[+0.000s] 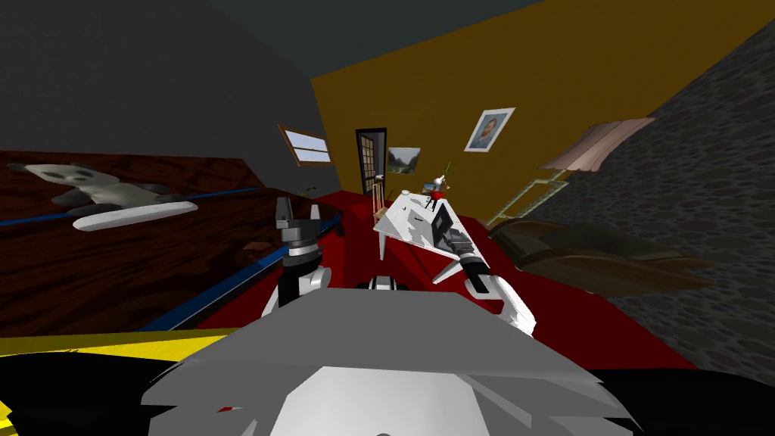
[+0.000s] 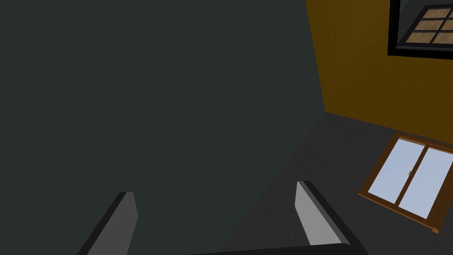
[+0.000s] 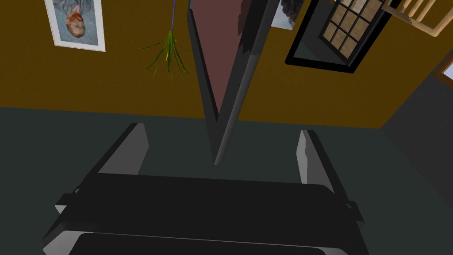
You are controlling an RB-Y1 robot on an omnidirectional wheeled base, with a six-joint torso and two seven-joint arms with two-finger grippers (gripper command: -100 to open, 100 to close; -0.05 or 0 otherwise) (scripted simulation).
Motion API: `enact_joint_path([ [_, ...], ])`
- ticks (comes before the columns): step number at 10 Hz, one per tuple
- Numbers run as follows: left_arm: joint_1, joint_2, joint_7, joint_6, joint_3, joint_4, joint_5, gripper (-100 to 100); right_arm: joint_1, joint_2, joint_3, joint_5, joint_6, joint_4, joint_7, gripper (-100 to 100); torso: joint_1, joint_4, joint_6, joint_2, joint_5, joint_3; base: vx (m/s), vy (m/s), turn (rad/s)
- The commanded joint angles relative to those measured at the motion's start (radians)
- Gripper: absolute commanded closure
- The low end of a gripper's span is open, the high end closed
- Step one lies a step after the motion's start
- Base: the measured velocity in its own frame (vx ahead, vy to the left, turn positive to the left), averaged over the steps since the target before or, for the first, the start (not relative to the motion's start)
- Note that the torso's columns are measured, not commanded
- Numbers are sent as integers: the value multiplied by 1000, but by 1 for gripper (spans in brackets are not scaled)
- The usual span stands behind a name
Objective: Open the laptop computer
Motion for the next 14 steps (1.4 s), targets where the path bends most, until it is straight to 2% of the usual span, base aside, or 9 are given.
enact_joint_path([
  [1, 0, 0, 0, 0, 0, 0, 0, 0, -12, -23, -25, 39, 14, 49, 45, -100, 1, 0, 0, 0, 0, 0, 68, 146, -26],
  [3, 0, 0, 0, 0, 0, 0, 0, 0, -22, -60, -46, 83, 41, 91, 86, -100, -5, 0, 0, 2, -2, 1, 78, 131, -67],
  [8, 0, 0, 0, 0, 0, 0, 0, 0, -44, -142, -90, 177, 97, 174, 175, -100, -3, 0, 0, 1, -1, 1, 77, 152, -69],
  [9, 0, 0, 0, 0, 0, 0, 0, 0, -45, -150, -95, 185, 102, 182, 184, -100, -3, 0, 0, 2, -1, 1, 64, 135, -56],
  [10, 0, 0, 0, 0, 0, 0, 0, 0, -46, -139, -92, 179, 92, 178, 179, -100, -4, 0, 0, 2, -1, 1, 30, 54, -10],
  [11, 0, 0, 0, 0, 0, 0, 0, 0, -42, -170, -98, 170, 101, 183, 166, -100, -7, 1, 0, 3, -2, 2, 67, 30, 52],
  [12, 0, 0, 0, 0, 0, 0, 0, 0, -41, -158, -93, 174, 101, 177, 173, -100, -6, 0, 0, 1, -2, 1, 43, 14, 13],
  [13, 0, 0, 0, 0, 0, 0, 0, 0, -41, -160, -93, 173, 103, 177, 171, 100, -5, 0, 0, 2, -2, 1, 9, -4, -18],
  [14, 0, 0, 0, 0, 0, 0, 0, 0, -61, -165, -93, 136, 102, 198, 134, 100, -3, -1, -1, 3, -3, 2, -28, -60, -8],
])
